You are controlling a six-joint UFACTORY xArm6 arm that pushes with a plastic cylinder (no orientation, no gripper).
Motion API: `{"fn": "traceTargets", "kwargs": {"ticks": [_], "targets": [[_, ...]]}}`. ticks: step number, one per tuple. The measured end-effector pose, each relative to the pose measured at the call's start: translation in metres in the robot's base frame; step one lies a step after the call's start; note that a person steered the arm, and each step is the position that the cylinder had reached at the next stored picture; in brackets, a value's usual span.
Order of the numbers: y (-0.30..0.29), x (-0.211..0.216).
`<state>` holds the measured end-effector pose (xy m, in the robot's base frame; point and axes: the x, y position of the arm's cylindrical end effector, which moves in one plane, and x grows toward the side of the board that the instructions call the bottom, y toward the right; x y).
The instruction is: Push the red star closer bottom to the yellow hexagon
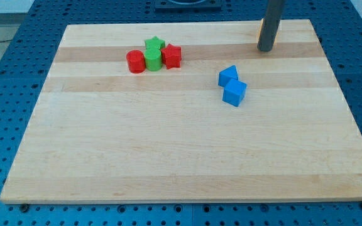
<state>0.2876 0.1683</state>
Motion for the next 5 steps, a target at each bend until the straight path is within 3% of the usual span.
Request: {"fn": "traceTargets", "kwargs": {"ticks": [2, 5], "targets": [[-0.030, 0.030], [-0.188, 0.086]]}}
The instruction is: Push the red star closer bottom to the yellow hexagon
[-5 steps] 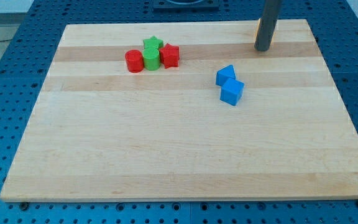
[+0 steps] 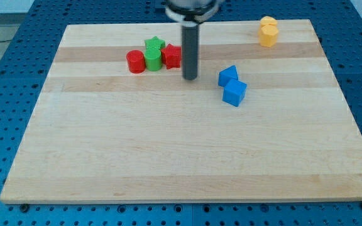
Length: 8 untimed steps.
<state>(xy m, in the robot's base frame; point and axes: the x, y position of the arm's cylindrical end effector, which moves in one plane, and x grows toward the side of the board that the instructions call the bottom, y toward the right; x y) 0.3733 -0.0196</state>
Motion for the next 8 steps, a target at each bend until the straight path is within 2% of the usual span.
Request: {"fn": "traceTargets", "kwargs": {"ticks": [1, 2, 7, 8], "targets": [[-0.034, 0.001], [-0.039, -0.003], [-0.049, -0.063], [-0.034, -0.081]]}}
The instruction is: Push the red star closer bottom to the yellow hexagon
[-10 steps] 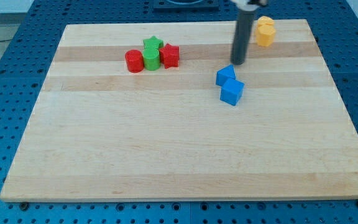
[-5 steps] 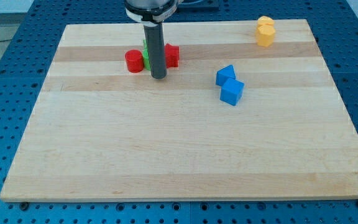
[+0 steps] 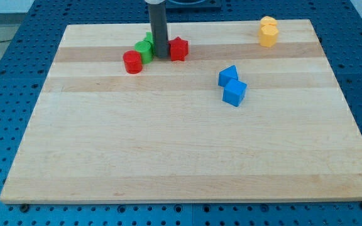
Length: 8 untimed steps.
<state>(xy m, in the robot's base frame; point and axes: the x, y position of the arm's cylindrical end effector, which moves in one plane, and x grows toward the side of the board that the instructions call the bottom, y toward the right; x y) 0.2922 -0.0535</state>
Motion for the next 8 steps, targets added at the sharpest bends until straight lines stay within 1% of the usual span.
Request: {"fn": "traceTargets", "kwargs": {"ticks": [2, 4, 6, 7, 8], "targets": [[0.063, -0.006], [0.145, -0.006], [0.193, -0.009], [0.179, -0.001], [0.127, 0.026]]}}
